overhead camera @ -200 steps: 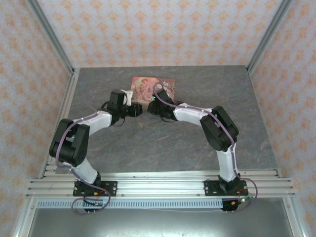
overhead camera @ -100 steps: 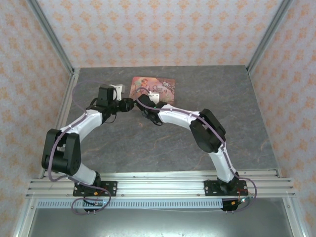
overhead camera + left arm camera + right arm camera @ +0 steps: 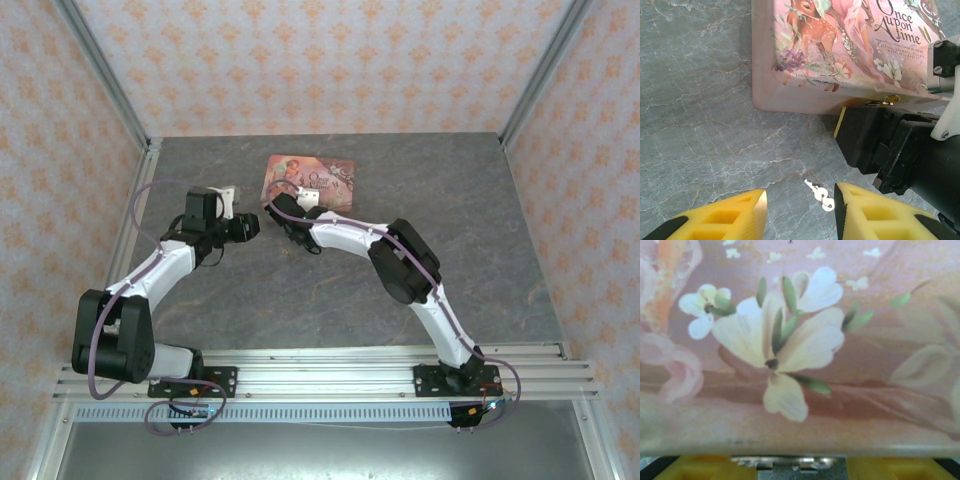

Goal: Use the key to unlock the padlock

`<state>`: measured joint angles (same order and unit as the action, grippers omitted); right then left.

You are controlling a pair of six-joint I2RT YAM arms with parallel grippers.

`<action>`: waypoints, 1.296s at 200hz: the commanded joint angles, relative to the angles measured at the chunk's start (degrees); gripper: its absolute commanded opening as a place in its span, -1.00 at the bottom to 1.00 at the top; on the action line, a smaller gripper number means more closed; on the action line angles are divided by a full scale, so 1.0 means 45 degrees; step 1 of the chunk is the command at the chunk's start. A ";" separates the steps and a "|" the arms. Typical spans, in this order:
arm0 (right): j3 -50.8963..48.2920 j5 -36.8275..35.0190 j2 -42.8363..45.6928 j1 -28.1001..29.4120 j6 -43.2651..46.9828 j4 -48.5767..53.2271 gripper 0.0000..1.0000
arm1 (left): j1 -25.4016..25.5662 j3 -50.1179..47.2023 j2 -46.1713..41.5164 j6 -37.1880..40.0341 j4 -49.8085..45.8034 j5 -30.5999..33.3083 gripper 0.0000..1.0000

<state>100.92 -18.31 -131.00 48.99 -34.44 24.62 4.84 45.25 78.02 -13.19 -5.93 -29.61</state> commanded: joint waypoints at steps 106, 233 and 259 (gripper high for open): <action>0.0724 -0.1267 -0.0810 0.0026 0.0249 -0.0765 -0.64 | -0.0082 -0.0213 -0.0501 0.0412 -0.0595 0.0017 -0.19; -0.7504 0.7432 0.5122 -0.2233 0.1674 -0.7385 -1.00 | -0.0080 -0.0874 -0.0598 -0.0477 0.0704 -0.0392 -0.20; -0.7447 1.0001 0.4882 -0.2819 0.1219 -0.7586 -1.00 | -0.0082 -0.1057 -0.0773 -0.0676 0.0883 -0.0601 -0.20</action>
<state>67.26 12.08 -110.72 37.80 -27.35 -3.09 4.82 41.47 76.64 -14.70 -4.62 -30.48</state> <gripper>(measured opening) 0.166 0.402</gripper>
